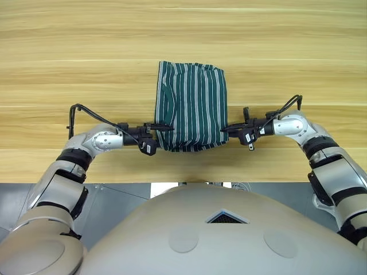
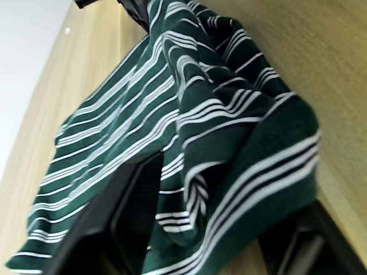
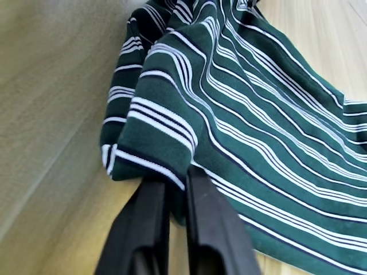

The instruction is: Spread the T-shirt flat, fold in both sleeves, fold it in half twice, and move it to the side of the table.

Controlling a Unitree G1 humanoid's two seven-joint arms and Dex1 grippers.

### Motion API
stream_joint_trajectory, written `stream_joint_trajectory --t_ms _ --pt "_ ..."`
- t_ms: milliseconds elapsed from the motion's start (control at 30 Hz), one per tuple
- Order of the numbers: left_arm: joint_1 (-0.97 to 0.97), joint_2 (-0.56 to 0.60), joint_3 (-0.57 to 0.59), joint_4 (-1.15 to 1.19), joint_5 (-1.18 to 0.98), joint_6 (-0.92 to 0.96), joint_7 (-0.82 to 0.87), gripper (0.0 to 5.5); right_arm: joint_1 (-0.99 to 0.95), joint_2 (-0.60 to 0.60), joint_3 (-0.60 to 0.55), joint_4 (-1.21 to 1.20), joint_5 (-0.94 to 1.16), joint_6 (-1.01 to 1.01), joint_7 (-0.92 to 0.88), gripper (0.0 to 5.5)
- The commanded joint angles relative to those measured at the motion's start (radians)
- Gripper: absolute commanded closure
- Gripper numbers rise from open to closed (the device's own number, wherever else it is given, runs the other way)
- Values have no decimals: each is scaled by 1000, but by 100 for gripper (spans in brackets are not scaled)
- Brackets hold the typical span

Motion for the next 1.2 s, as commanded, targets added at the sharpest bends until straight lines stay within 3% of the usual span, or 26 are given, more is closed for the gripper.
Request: stream_joint_trajectory --t_ms 33,233,400,533,600,733,800,1000,1200 --pt "-12 -8 -23 44 -5 33 -41 377 -37 7 8 21 -13 -20 -8 544" --pt "-11 -4 -26 48 -50 26 -71 471 -48 14 14 40 -19 -30 -23 544" --pt "24 -13 -51 20 -193 36 -195 550 -53 22 15 46 -10 -38 -26 544" --pt "84 14 -59 -105 -446 125 -361 550 -41 14 13 40 88 -55 58 545" --pt "137 62 -36 -264 -640 225 -444 550 23 -18 24 -65 323 17 256 545" --pt "251 139 39 -525 -884 435 -512 550 188 -153 4 -414 787 343 668 545" --pt "306 144 56 -589 -915 532 -524 550 224 -202 -21 -515 911 489 763 545" --pt "341 114 109 -675 -919 775 -552 550 176 -190 -39 -484 942 666 785 545" --pt "163 -11 158 -615 -948 1064 -570 550 14 -88 -77 -272 914 871 785 546"
